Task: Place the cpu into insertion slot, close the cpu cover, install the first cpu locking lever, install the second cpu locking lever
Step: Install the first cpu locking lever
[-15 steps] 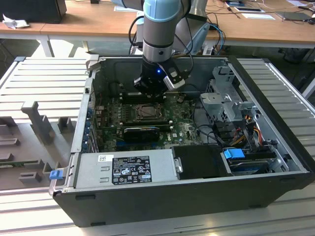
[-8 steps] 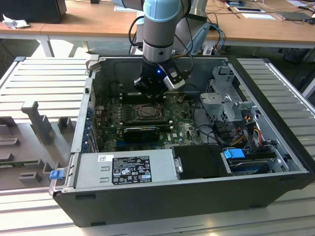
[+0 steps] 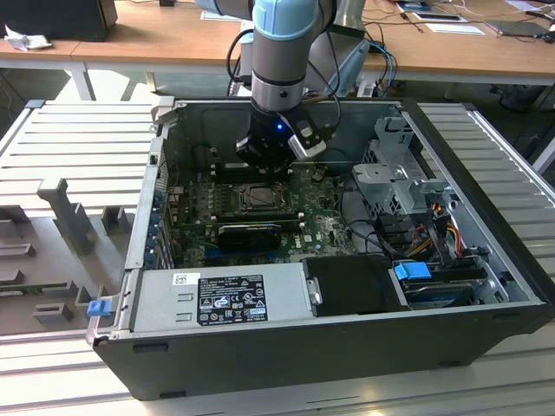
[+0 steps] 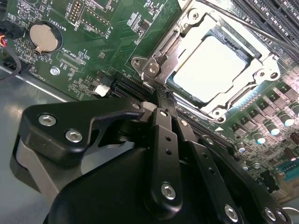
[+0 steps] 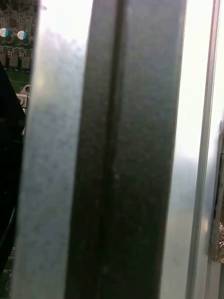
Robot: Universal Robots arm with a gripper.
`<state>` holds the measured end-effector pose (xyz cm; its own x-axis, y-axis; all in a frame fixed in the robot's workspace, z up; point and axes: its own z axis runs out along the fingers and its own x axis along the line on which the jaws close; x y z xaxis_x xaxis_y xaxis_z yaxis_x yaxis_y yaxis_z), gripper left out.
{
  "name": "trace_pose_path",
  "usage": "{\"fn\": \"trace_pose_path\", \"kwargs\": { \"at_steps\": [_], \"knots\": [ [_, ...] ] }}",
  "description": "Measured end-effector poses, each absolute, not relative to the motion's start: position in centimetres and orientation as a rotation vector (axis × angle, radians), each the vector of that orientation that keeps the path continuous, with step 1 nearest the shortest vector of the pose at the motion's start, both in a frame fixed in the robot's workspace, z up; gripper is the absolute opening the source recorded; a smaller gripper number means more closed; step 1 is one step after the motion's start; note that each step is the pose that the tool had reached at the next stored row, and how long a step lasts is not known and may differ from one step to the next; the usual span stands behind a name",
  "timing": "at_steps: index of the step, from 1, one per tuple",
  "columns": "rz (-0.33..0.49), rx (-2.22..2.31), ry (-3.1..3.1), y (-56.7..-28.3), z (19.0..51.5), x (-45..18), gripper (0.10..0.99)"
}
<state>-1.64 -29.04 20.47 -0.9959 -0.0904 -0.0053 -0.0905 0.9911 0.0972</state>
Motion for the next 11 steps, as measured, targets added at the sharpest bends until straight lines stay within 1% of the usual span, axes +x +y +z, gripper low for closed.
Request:
{"fn": "trace_pose_path", "kwargs": {
  "at_steps": [8, 11],
  "knots": [
    [0.148, -0.142, 3.134, -29.04, 20.08, -1.64, 0.106],
    [0.166, -0.142, 3.133, -29.04, 20.07, -1.64, 0.106]
  ]
}}
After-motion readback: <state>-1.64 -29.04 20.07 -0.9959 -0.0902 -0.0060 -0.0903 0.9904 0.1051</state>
